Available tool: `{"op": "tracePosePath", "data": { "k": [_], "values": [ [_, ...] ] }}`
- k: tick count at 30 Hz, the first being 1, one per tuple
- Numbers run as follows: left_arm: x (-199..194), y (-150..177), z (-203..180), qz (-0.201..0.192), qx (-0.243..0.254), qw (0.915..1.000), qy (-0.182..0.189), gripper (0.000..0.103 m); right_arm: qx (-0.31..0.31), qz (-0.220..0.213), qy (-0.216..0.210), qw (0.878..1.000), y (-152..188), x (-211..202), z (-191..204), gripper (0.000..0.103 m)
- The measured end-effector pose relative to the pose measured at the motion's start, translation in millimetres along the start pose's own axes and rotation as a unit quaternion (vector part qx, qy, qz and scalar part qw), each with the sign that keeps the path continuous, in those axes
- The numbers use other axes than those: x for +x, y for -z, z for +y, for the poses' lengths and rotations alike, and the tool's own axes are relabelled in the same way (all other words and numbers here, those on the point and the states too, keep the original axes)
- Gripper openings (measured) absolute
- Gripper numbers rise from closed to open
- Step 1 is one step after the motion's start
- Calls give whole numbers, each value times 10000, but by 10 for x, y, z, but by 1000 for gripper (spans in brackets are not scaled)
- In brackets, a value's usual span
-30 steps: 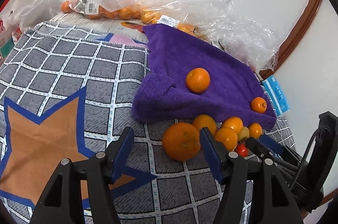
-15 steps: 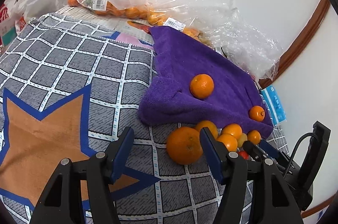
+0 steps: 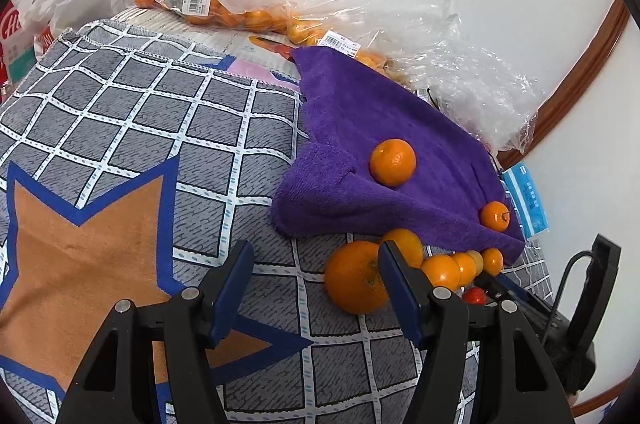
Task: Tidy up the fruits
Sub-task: 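Grasp and lift an orange with right tool while left tool grasps a large orange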
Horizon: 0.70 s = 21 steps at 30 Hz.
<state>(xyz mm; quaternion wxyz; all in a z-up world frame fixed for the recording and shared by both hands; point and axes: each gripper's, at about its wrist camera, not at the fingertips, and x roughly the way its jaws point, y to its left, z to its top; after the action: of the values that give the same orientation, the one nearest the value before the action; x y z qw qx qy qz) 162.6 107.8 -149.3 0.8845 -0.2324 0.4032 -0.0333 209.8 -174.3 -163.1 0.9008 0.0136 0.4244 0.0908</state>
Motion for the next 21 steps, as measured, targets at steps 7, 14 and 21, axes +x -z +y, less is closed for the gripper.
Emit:
{"op": "tracePosePath", "data": {
  "k": [7, 14, 21],
  "values": [
    [10, -10, 17, -32, -32, 10000, -12, 64, 189, -31, -91, 9998, -68, 34, -130, 47],
    [-21, 20, -92, -3, 260, 9991, 340, 64, 71, -1, -21, 10000, -169, 137, -83, 42],
    [90, 77, -243, 167, 642, 9977, 117, 55, 189, -55, -210, 9996, -135, 88, -171, 32]
  ]
}}
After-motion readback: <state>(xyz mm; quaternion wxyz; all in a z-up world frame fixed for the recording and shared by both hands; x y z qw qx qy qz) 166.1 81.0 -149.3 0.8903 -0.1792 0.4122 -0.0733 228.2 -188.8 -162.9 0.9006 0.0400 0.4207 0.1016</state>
